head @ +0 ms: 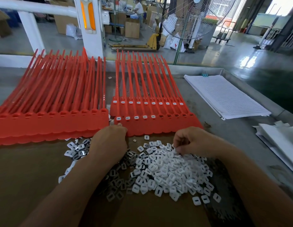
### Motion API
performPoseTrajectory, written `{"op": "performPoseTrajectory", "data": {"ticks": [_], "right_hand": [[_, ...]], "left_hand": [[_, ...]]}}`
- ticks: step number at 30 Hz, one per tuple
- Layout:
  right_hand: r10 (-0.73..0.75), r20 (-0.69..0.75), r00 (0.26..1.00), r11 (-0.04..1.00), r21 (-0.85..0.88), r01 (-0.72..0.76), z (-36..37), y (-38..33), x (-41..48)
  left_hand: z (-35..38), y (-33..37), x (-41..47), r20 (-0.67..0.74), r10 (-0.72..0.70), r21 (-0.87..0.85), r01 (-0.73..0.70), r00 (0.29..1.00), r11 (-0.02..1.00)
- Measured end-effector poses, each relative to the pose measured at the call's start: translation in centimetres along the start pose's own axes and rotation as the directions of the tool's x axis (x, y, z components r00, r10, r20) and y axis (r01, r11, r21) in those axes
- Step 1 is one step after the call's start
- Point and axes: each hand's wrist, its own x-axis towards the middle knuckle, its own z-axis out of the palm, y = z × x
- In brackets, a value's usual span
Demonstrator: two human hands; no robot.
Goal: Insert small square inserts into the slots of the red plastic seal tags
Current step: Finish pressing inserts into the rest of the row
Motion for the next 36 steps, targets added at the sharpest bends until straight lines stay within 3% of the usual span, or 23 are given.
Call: {"op": "performPoseTrajectory", "data": {"ticks": [14,23,36], "right_hand": [[0.041,-0.117,0.992,0.990,0.142,-0.024,-0.5,-0.4,0.8],[0.078,-0.407,0.910,0.992,0.123,-0.029,-0.8,-0.2,6.1],[0.096,-0.417,0.904,0.995,0.068,-0.074,-0.3,-0.1,9.3]], "left_hand": [[0.1,-0.1,-0.1,-0.010,-0.013,-0.004,0.013,1.000,1.000],[0.0,0.1,0.0,0.003,-0.020,0.011,0.020,1.000,1.000],[0.3,-0.2,0.2,-0.001,-0.004,0.022,0.004,1.000,1.000]]}}
